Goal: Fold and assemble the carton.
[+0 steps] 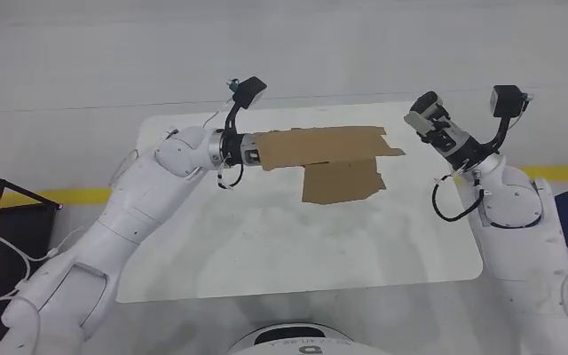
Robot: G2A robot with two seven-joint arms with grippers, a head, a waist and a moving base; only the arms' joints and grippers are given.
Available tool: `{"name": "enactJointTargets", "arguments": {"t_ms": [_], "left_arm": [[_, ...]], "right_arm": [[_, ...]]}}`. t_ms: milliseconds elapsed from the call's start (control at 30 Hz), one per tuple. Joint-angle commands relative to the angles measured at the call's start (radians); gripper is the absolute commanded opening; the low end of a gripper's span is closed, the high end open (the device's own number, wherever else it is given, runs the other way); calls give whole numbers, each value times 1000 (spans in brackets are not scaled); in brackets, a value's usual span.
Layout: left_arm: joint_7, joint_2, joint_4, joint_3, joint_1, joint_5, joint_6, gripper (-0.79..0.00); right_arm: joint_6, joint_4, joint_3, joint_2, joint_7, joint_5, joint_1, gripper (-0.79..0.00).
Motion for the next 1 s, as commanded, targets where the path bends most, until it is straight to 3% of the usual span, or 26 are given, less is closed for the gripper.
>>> {"name": "enactJointTargets", "arguments": {"t_ms": [0, 300, 800, 967], "left_arm": [[25, 14, 2, 28, -17, 2, -24, -785], [45, 59, -3, 113, -90, -18, -44, -785], [45, 103, -4, 141, -170, 105, -44, -785], [45, 110, -5, 122, -207, 226, -44, -785]], "right_arm": [[-10, -7, -2, 2, 20, -21, 1, 0], [-101, -22, -41, 9, 108, -60, 17, 0], [-105, -29, -71, 18, 153, -109, 54, 0], [-106, -9, -65, 22, 150, -226, 72, 0]]}}
